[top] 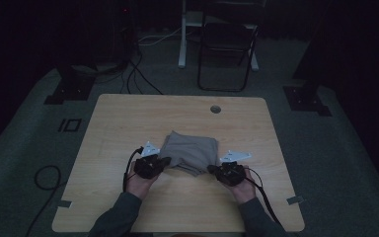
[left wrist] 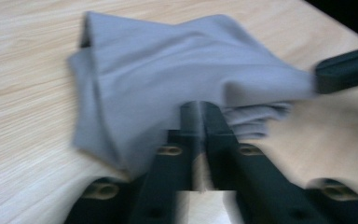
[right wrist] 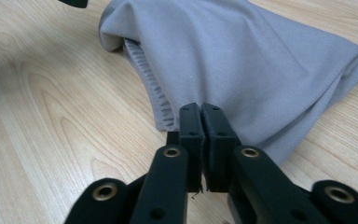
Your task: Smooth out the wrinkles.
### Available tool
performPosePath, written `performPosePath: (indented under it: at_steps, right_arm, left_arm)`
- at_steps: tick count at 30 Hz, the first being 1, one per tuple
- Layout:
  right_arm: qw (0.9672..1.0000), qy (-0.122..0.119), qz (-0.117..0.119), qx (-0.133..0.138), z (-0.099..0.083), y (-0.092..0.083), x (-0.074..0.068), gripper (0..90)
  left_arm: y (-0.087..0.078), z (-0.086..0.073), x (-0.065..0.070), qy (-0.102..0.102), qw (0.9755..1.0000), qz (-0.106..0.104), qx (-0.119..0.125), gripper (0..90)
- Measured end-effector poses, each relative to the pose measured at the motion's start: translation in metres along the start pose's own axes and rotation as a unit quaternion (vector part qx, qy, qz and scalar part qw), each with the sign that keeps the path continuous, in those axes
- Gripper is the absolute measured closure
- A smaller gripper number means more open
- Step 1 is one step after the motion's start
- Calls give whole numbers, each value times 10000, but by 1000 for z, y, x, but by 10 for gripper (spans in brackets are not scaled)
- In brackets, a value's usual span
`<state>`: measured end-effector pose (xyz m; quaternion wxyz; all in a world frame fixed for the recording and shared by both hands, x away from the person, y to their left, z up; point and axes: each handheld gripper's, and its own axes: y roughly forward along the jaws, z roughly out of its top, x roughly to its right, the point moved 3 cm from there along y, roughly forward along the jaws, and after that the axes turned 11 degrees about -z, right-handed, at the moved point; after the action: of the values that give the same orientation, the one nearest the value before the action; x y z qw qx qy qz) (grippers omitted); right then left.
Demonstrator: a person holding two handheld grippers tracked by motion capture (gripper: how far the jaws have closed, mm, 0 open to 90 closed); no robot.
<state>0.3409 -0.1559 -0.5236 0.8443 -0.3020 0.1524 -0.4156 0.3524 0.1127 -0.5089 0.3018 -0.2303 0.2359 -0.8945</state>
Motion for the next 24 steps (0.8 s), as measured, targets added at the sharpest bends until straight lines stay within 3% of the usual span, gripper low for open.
performPosePath:
  at_steps: [2,3,5,6,7,8,9,10,12,16,18,20,23,24]
  right_arm:
    - [10000,2,-79,36,0,1,1,718]
    - [9999,3,-162,44,0,2,1,674]
    - [9998,17,-178,55,0,4,3,621]
    - [9999,14,-162,26,0,5,3,605]
    - [9999,12,-156,-6,-1,7,4,599]
    - [9999,17,-151,-70,-2,9,4,606]
    - [9998,-1,-152,-118,-3,10,4,691]
    - [9998,-25,-141,-135,-3,10,3,757]
    - [9999,-81,-89,-58,-3,7,1,877]
    - [9999,-97,2,106,0,-1,-1,887]
    - [9997,-166,59,165,-1,-5,-3,884]
    - [9998,-140,75,133,-2,-3,-3,882]
    - [9998,-124,117,90,-4,-1,-3,875]
    - [9998,-141,121,87,-4,0,-3,871]
  left_arm:
    - [5,-3,-4,-10,9998,216,-49,614]
    - [8,-4,-6,-8,9997,224,-90,544]
    - [15,-7,-8,2,9993,291,-230,474]
    - [18,-9,-9,9,9991,312,-293,482]
    - [20,-10,-9,35,9989,291,-368,569]
    - [21,-11,-9,-9,9990,192,-412,719]
    - [20,-11,-9,1,9992,145,-375,868]
    - [17,-10,-7,41,9995,93,-308,900]
    - [9,-8,-3,139,9997,27,-184,900]
    - [-4,-5,0,237,9997,-7,-65,900]
    - [-4,-5,-3,307,9994,140,-103,886]
    - [4,-7,-8,250,9991,246,-224,634]
    - [18,-10,-11,243,9986,337,-318,419]
    - [21,-10,-12,241,9985,345,-350,392]
